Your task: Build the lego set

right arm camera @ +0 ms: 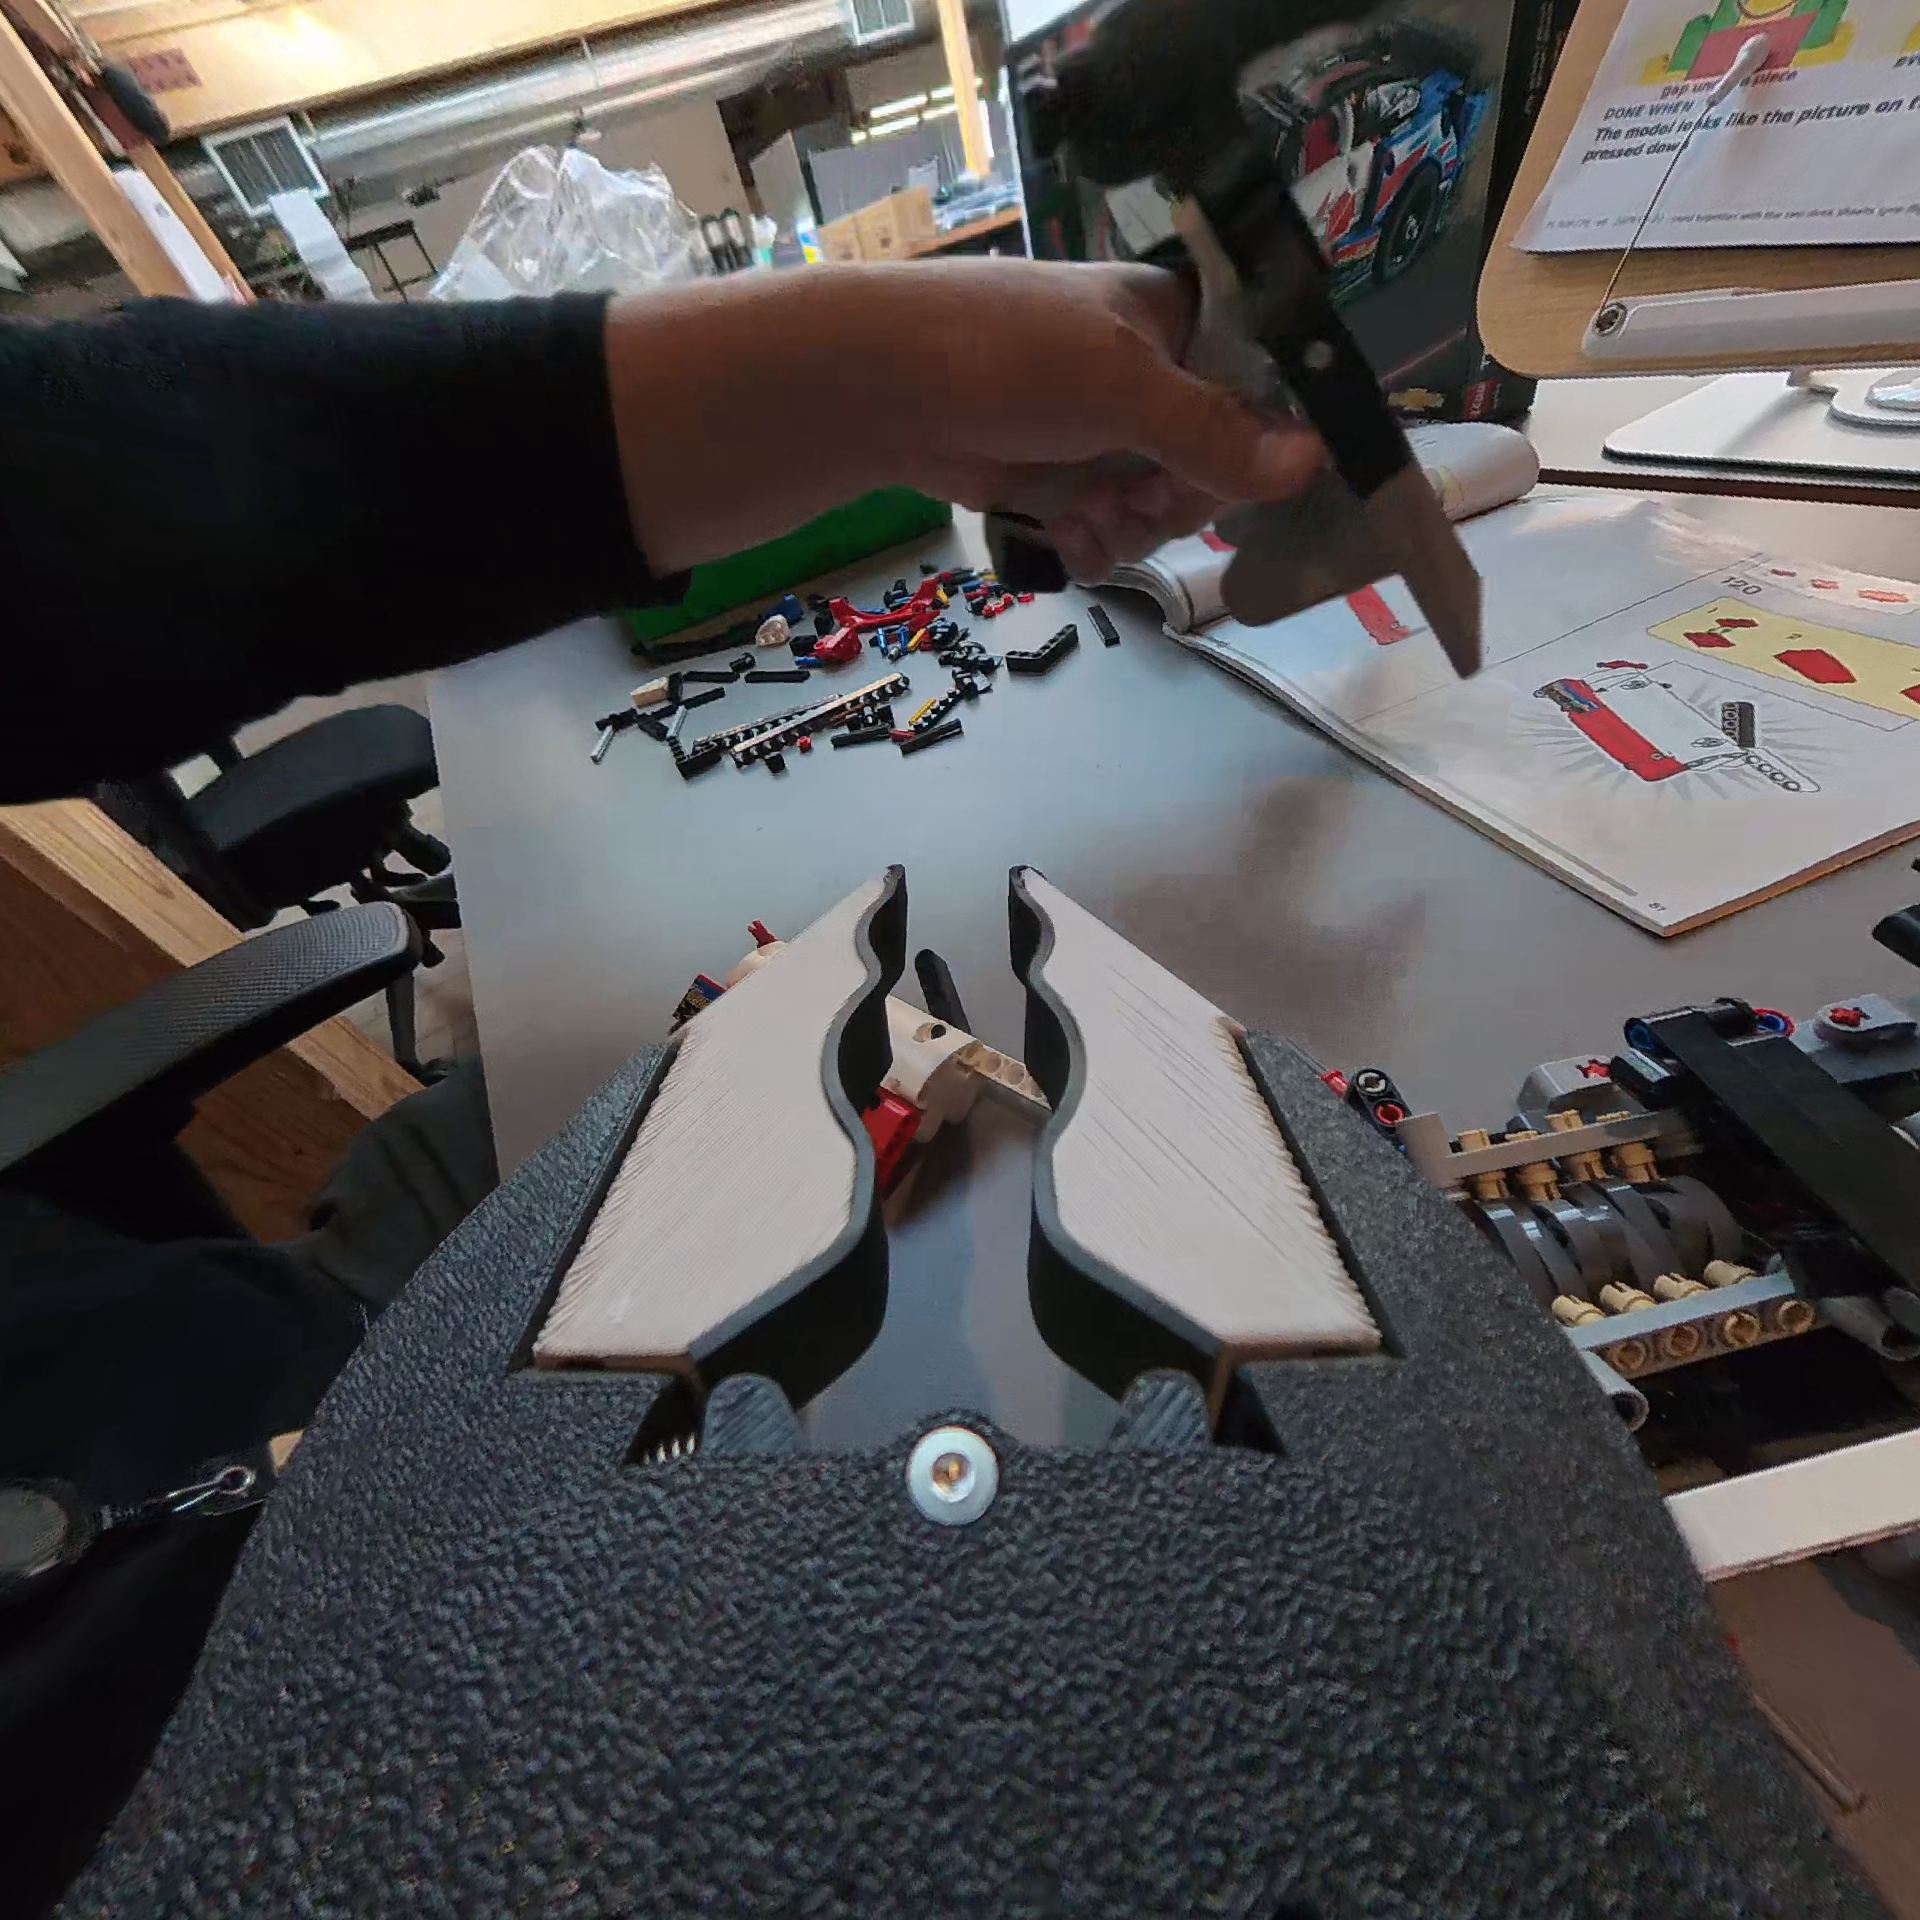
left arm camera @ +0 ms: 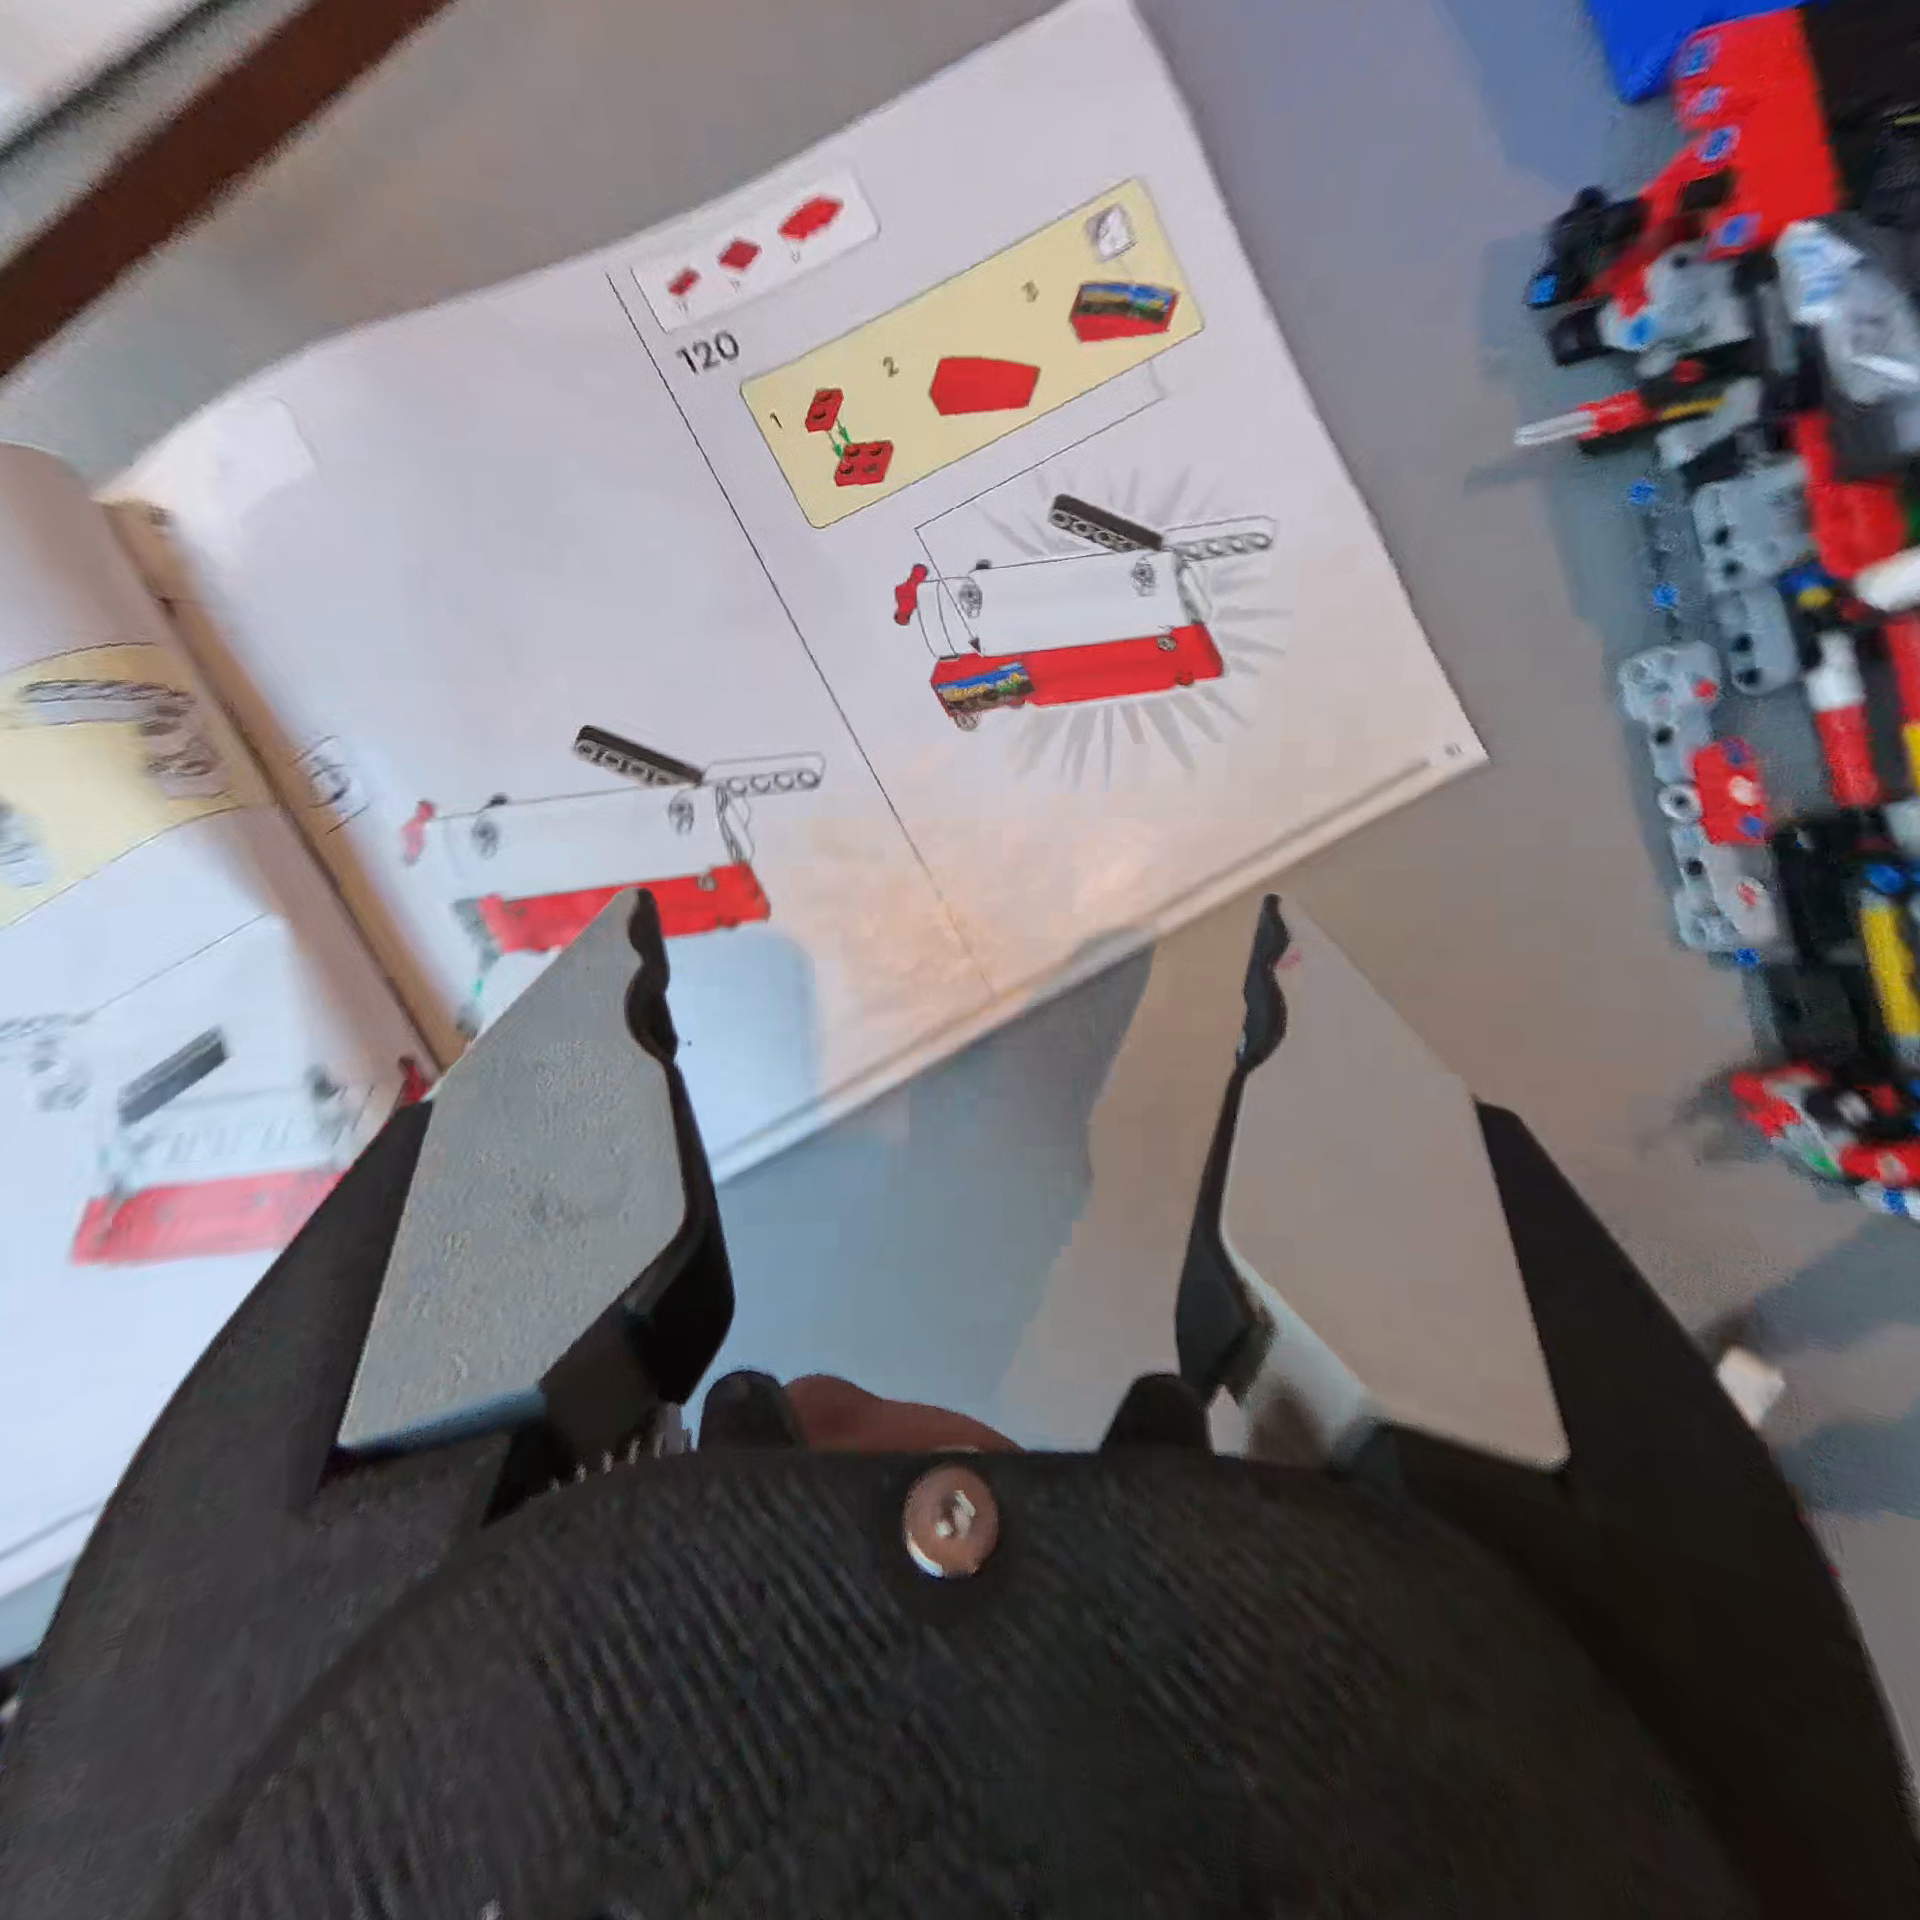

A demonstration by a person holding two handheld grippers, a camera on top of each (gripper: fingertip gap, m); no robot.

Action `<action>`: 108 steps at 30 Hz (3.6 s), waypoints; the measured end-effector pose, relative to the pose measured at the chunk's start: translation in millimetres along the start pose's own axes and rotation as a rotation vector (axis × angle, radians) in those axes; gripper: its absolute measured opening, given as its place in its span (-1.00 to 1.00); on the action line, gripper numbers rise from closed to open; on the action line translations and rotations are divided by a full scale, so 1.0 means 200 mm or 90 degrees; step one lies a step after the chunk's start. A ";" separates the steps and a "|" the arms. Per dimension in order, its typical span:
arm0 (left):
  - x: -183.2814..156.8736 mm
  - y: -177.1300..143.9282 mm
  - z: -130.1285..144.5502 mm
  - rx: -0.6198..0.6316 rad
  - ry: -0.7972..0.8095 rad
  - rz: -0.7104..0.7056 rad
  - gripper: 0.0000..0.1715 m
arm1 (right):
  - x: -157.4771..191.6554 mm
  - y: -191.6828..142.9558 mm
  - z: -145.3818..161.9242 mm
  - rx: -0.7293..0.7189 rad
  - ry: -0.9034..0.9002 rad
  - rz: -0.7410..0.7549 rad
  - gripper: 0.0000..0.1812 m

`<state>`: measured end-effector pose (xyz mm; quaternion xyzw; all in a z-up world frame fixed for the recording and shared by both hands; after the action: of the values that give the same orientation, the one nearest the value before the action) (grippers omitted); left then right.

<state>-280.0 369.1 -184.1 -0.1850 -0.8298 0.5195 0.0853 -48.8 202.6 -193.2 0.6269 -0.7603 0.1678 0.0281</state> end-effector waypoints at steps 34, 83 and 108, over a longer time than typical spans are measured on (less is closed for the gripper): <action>0.14 0.19 -0.01 0.007 -0.013 -0.072 -0.95 | 0.01 0.00 0.00 0.003 -0.002 -0.002 -0.82; -0.04 -0.32 0.28 -0.257 0.331 -0.305 -0.33 | -0.54 0.68 -0.69 0.165 0.248 -0.010 -1.00; 0.87 -0.39 0.56 -0.219 -0.173 -0.178 -1.00 | -0.27 0.34 -0.49 0.213 -0.004 0.088 -0.77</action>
<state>-493.4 314.3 -172.4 -0.0087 -0.9273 0.3741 0.0112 -119.9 292.0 -129.2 0.5693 -0.7632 0.2918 -0.0905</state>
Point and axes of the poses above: each gripper's, where its closed fingertips meet, y out along the fingers, z out of its underside, x = y × z across the jaws, the point moved 9 cm from there along -y, back along the fingers, and after that the axes turned 4 degrees about x, right-handed, at the moved point
